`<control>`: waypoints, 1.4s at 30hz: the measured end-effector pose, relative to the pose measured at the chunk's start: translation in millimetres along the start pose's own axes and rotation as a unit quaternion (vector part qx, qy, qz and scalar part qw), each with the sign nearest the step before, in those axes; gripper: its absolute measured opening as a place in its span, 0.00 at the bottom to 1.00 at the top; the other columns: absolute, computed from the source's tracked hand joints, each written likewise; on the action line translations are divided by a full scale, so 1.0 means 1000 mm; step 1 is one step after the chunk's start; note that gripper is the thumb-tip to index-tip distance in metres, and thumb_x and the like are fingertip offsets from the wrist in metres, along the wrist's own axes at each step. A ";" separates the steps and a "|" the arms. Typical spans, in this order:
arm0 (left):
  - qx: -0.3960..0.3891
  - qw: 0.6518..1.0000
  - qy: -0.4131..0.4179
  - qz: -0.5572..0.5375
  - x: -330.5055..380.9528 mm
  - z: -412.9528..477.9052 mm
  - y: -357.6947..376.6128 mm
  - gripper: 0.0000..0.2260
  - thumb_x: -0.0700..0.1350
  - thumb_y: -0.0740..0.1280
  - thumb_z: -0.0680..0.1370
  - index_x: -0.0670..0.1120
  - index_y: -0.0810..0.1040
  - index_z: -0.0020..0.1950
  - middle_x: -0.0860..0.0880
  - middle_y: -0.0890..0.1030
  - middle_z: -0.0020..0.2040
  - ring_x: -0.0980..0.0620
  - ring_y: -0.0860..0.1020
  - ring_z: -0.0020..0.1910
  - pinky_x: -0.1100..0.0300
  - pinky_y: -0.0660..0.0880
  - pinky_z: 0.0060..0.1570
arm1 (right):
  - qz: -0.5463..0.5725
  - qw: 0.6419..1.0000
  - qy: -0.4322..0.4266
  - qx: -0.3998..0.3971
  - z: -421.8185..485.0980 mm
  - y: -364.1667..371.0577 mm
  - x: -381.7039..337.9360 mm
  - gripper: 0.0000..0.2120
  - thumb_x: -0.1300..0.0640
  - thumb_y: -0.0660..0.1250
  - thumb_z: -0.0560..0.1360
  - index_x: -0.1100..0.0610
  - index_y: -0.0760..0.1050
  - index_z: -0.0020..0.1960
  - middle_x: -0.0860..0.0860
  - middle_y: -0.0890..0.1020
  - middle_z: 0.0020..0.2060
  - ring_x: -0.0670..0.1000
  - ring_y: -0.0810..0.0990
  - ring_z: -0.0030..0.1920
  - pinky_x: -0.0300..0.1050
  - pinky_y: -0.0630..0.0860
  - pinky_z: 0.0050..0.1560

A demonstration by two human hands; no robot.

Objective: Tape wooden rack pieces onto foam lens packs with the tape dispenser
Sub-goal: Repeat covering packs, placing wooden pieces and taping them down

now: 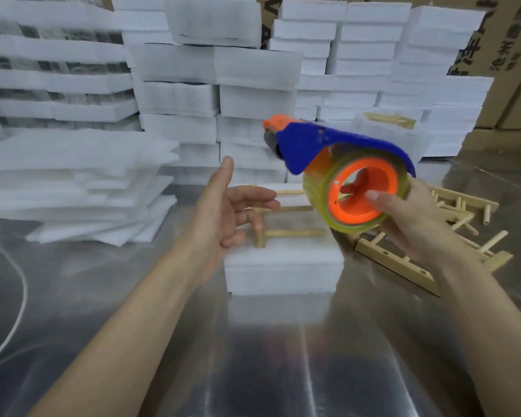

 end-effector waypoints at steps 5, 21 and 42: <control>-0.036 0.998 0.012 -0.050 0.007 -0.005 0.006 0.20 0.59 0.60 0.71 0.48 0.84 0.31 0.50 0.83 0.37 0.57 0.72 0.27 0.66 0.52 0.20 | -0.041 0.998 -0.011 -0.042 -0.001 0.006 0.001 0.24 0.63 0.71 0.64 0.51 0.74 0.59 0.47 0.83 0.48 0.50 0.82 0.52 0.42 0.80 0.47; -0.051 0.985 0.095 -0.136 0.039 -0.010 0.006 0.12 0.41 0.62 0.73 0.47 0.79 0.30 0.51 0.71 0.30 0.58 0.65 0.28 0.70 0.60 0.20 | -0.024 0.999 -0.036 -0.024 0.005 -0.014 -0.003 0.35 0.67 0.72 0.62 0.46 0.67 0.63 0.46 0.83 0.49 0.51 0.83 0.50 0.43 0.81 0.44; 0.236 0.960 0.090 0.122 0.020 0.018 -0.086 0.15 0.45 0.71 0.76 0.40 0.72 0.33 0.48 0.73 0.31 0.62 0.76 0.26 0.70 0.76 0.32 | -0.199 0.975 -0.039 0.090 0.032 -0.038 -0.003 0.35 0.71 0.72 0.69 0.39 0.67 0.63 0.42 0.82 0.50 0.45 0.83 0.52 0.42 0.78 0.45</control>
Point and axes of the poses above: each hand's wrist, its own z-axis towards the middle knuckle, its own y-axis out of the palm, x = y × z, the point moved 8 cm from there along z, towards the middle knuckle
